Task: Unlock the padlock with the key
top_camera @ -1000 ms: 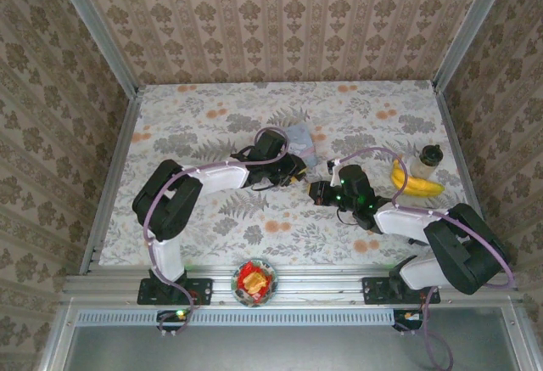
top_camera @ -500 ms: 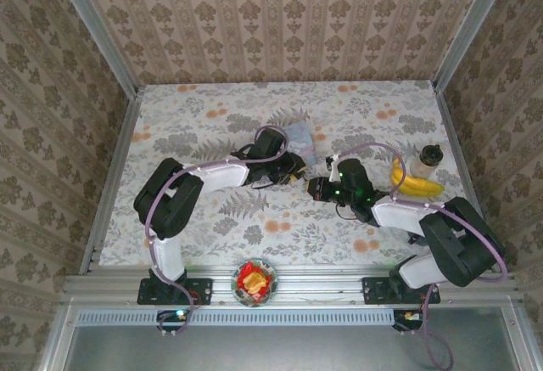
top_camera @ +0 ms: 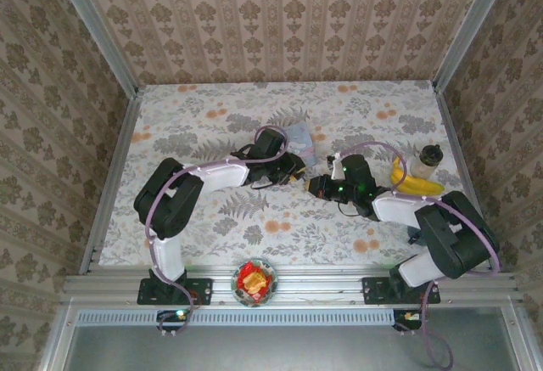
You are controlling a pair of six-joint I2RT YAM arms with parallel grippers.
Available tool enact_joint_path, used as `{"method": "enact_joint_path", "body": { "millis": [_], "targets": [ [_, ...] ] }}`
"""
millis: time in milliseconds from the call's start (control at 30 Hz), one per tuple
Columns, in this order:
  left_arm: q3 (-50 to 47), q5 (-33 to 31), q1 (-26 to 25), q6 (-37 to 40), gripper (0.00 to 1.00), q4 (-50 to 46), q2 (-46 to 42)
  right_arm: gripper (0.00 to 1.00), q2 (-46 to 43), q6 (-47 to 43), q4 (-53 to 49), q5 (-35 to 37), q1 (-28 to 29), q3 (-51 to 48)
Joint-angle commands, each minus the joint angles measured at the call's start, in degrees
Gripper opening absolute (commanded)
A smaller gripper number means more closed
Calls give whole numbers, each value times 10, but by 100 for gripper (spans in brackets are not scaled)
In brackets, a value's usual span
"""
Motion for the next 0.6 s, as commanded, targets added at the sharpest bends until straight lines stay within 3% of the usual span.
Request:
{"method": "enact_joint_path", "body": {
  "millis": [0,567],
  "targets": [
    [-6,94,-19,-20,20,-48,25,0,16,19,66,-31,-8,44],
    [-20,107,-14,-17,20,-34,17,0,74,84,111,-98,-52,84]
  ]
}}
